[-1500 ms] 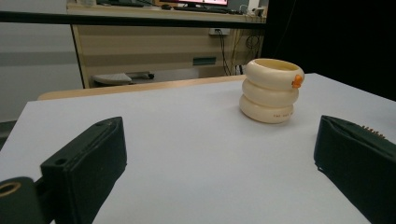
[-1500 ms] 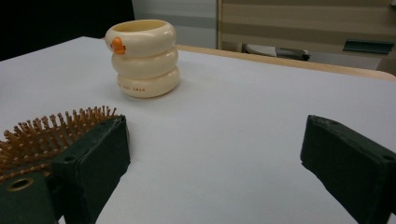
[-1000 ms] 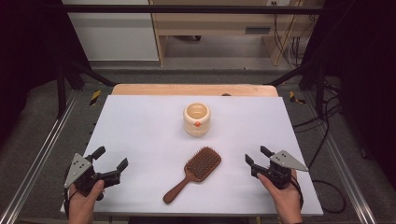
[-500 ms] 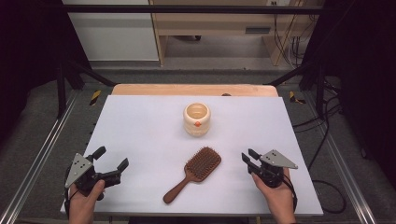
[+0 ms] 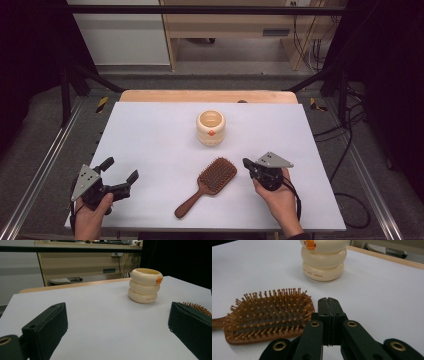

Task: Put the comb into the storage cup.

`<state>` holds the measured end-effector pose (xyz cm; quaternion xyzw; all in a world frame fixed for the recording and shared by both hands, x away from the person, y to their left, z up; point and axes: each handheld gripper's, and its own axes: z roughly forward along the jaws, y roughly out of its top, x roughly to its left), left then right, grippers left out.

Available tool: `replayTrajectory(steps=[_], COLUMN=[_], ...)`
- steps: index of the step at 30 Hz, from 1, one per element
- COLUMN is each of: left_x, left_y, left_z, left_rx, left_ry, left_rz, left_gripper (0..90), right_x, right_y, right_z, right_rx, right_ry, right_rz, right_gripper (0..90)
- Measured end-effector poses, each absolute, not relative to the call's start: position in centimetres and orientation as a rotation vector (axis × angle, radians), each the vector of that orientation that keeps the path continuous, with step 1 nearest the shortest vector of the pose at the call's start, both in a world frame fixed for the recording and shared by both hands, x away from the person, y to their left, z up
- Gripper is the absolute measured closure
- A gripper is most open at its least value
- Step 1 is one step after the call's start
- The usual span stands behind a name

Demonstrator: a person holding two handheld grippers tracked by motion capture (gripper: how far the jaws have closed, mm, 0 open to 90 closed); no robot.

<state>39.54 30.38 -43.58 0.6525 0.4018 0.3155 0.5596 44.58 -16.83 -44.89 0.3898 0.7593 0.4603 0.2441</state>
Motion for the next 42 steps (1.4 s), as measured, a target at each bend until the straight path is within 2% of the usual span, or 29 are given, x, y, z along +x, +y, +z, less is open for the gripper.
replayTrajectory(steps=[23,42], left_x=[39.7,39.8], left_y=[30.3,30.3], left_z=[-43.7,-43.8], left_rx=[1.549,1.554], left_ry=[0.946,0.949], left_rz=[0.741,0.74], left_gripper=[2.8,2.8], right_x=[49.4,49.1], right_y=[-14.2,-14.0], right_z=[-47.1,-47.8], right_rx=[1.115,1.125], right_ry=[2.219,2.294], right_rz=[1.168,1.097], right_gripper=[90.0,90.0])
